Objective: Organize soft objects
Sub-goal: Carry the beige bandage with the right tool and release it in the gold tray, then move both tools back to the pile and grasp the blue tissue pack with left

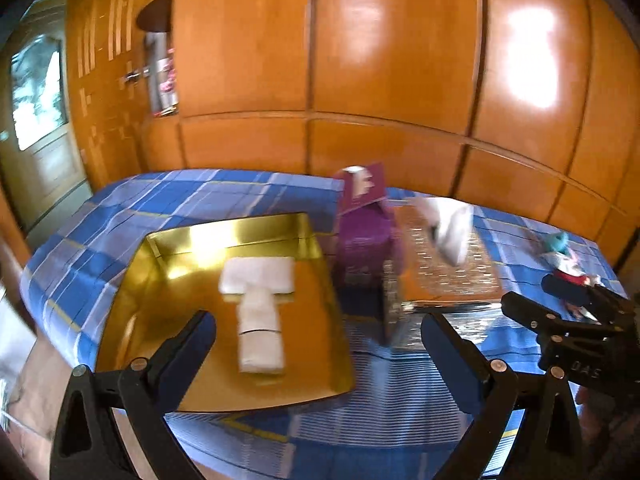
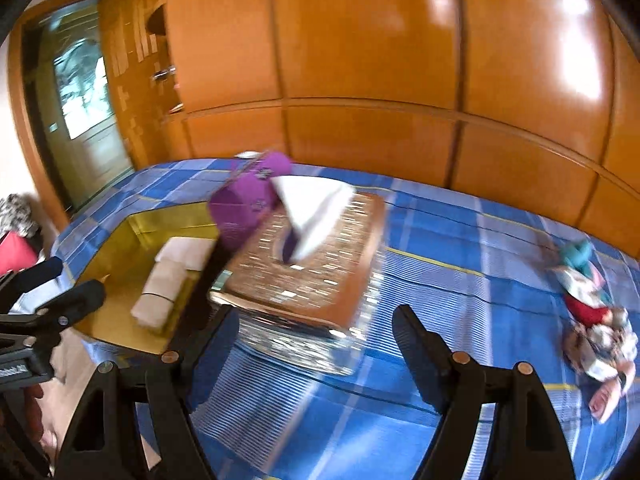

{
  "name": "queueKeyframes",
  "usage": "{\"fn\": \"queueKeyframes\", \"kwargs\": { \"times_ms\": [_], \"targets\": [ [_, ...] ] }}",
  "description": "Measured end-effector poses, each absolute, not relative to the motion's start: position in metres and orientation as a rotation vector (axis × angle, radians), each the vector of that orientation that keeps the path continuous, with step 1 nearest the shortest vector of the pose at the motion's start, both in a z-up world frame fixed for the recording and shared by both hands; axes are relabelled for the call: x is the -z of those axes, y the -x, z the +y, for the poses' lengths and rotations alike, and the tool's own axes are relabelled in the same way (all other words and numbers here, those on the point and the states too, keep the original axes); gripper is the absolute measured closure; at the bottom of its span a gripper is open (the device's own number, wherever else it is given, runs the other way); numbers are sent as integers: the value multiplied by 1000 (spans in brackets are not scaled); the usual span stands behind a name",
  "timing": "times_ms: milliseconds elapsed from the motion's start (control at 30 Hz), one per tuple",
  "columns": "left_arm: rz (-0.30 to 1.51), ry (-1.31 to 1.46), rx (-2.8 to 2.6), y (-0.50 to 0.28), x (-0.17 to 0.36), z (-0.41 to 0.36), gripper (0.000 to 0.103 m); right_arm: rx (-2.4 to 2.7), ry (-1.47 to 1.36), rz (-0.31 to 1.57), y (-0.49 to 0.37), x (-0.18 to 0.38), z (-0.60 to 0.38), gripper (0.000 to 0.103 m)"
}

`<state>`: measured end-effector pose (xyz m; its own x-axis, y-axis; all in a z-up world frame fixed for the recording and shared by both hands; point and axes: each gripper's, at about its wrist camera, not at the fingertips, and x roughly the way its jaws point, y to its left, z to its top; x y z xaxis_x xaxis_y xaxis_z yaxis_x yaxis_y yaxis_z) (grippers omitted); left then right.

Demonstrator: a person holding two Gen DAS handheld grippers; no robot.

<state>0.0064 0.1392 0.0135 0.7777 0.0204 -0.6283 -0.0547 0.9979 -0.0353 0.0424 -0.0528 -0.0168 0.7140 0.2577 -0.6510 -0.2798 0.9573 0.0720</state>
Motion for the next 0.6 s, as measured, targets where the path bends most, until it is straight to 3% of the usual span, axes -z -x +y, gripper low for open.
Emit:
{"fn": "queueKeyframes", "kwargs": {
  "times_ms": [600],
  "targets": [
    [653, -54, 308, -19, -24, 32, 0, 63, -152, 769, -9, 40, -217, 23]
  ]
}}
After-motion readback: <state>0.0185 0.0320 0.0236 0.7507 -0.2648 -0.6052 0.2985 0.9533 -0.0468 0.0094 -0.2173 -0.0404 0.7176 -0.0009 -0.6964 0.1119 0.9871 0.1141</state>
